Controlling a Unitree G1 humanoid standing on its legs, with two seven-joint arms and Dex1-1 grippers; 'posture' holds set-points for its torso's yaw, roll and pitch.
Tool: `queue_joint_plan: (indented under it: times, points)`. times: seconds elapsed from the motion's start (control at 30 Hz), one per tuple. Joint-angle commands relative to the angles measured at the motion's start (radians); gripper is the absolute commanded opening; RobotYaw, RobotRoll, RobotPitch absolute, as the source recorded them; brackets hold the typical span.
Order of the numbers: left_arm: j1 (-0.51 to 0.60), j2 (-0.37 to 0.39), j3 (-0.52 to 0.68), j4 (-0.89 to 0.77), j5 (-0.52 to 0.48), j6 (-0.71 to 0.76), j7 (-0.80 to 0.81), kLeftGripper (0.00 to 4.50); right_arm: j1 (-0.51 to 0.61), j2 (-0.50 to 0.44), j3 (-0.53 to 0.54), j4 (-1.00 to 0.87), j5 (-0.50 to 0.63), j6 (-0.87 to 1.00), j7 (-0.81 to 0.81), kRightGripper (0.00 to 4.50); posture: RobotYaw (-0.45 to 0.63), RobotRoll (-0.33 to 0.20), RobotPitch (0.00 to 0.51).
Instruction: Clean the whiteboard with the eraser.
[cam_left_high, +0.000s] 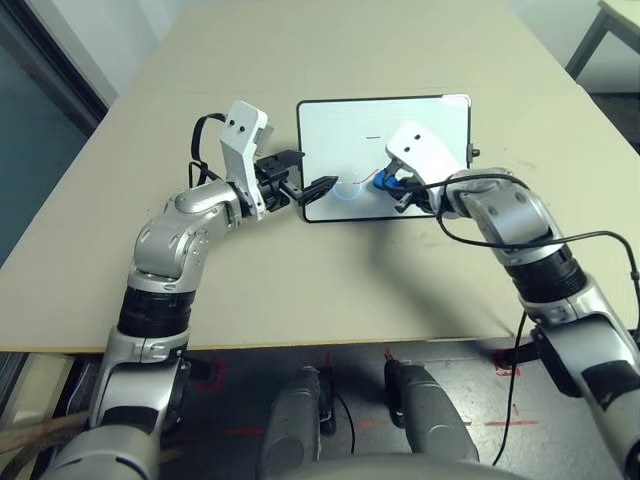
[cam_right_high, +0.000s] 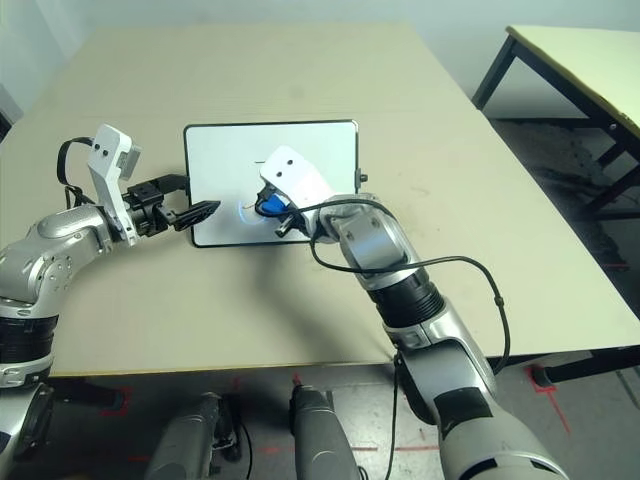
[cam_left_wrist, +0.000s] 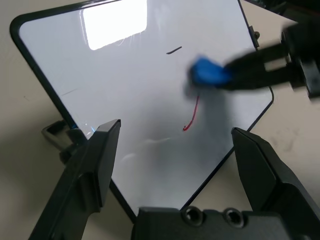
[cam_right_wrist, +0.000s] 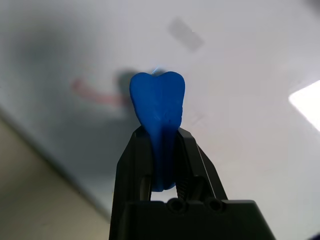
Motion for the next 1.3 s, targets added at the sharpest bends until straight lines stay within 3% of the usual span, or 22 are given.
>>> queue_joint_plan:
  times: [0.03,0.17,0.5,0.6,0.8,0.93,1.07,1.3]
  points:
    - [0.009,0.003,-0.004,-0.002,0.003,-0.004,-0.003,4.5,-0.045,0.018,-0.039,0.098,-0.008,-0.087,-0.029,0.57,-0.12,0.0,0.17]
    - [0.014,0.006,-0.001,-0.008,0.001,0.001,-0.001,4.5,-0.019,0.024,-0.014,0.101,-0.012,-0.094,-0.01,0.57,-0.12,0.0,0.173]
    - [0.008,0.029,0.019,-0.01,-0.008,0.016,-0.001,4.5,0.162,-0.022,0.094,-0.215,0.013,0.13,0.071,0.57,-0.12,0.0,0.179]
    - [0.009,0.026,0.017,-0.015,-0.008,0.019,0.002,4.5,0.145,-0.021,0.084,-0.186,0.004,0.114,0.065,0.57,-0.12,0.0,0.18]
    - [0.014,0.023,0.017,-0.03,-0.012,0.029,0.008,4.5,-0.016,0.034,-0.013,0.024,-0.003,-0.026,-0.007,0.57,-0.11,0.0,0.181]
    - [0.019,0.022,0.019,-0.038,-0.014,0.034,0.011,4.5,-0.056,0.056,-0.033,0.104,-0.006,-0.089,-0.026,0.57,-0.11,0.0,0.181]
    - [0.018,0.02,0.02,-0.04,-0.015,0.037,0.015,4.5,-0.01,0.055,0.001,0.074,-0.008,-0.074,-0.004,0.57,-0.11,0.0,0.181]
    - [0.018,0.022,0.023,-0.04,-0.015,0.038,0.016,4.5,0.132,0.016,0.077,-0.147,0.008,0.081,0.051,0.57,-0.11,0.0,0.181]
